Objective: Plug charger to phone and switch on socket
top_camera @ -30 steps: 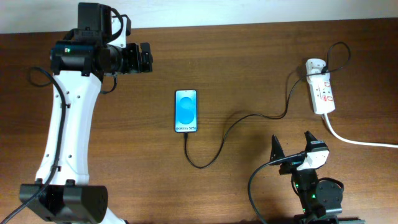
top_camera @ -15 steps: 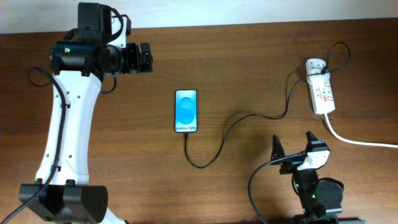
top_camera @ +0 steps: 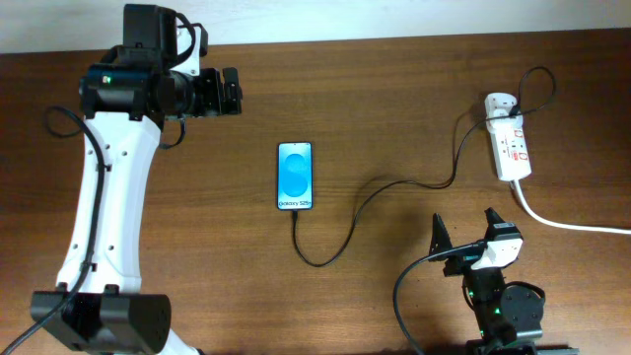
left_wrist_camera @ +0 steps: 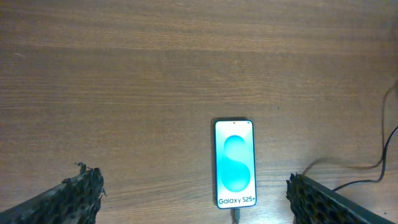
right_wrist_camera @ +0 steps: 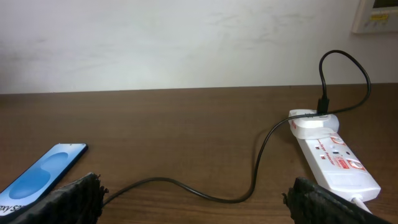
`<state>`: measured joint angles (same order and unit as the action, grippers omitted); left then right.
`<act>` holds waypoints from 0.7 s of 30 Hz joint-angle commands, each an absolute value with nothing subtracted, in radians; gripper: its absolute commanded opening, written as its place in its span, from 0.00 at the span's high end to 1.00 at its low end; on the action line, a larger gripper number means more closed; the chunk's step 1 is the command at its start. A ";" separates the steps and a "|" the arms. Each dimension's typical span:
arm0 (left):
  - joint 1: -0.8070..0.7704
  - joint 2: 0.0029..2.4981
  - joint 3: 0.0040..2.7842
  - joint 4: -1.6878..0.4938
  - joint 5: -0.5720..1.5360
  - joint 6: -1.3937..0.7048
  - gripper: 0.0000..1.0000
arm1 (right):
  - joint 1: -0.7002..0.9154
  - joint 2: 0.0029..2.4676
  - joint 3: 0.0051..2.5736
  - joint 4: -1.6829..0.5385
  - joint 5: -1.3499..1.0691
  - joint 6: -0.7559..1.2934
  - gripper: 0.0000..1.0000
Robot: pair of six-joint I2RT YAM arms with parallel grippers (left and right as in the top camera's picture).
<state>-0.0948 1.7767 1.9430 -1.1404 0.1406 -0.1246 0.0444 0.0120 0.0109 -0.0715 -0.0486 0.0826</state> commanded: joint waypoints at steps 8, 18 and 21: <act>-0.095 1.740 1.930 -1.162 0.130 -0.119 0.01 | 0.038 0.003 0.006 -0.078 -0.043 0.082 0.02; -0.095 1.335 1.387 -1.055 0.081 -0.119 0.01 | 0.038 0.003 0.006 -0.078 -0.043 0.082 0.02; -0.095 1.192 1.269 -1.047 0.055 -0.117 0.01 | 0.038 0.003 0.006 -0.078 -0.043 0.082 0.02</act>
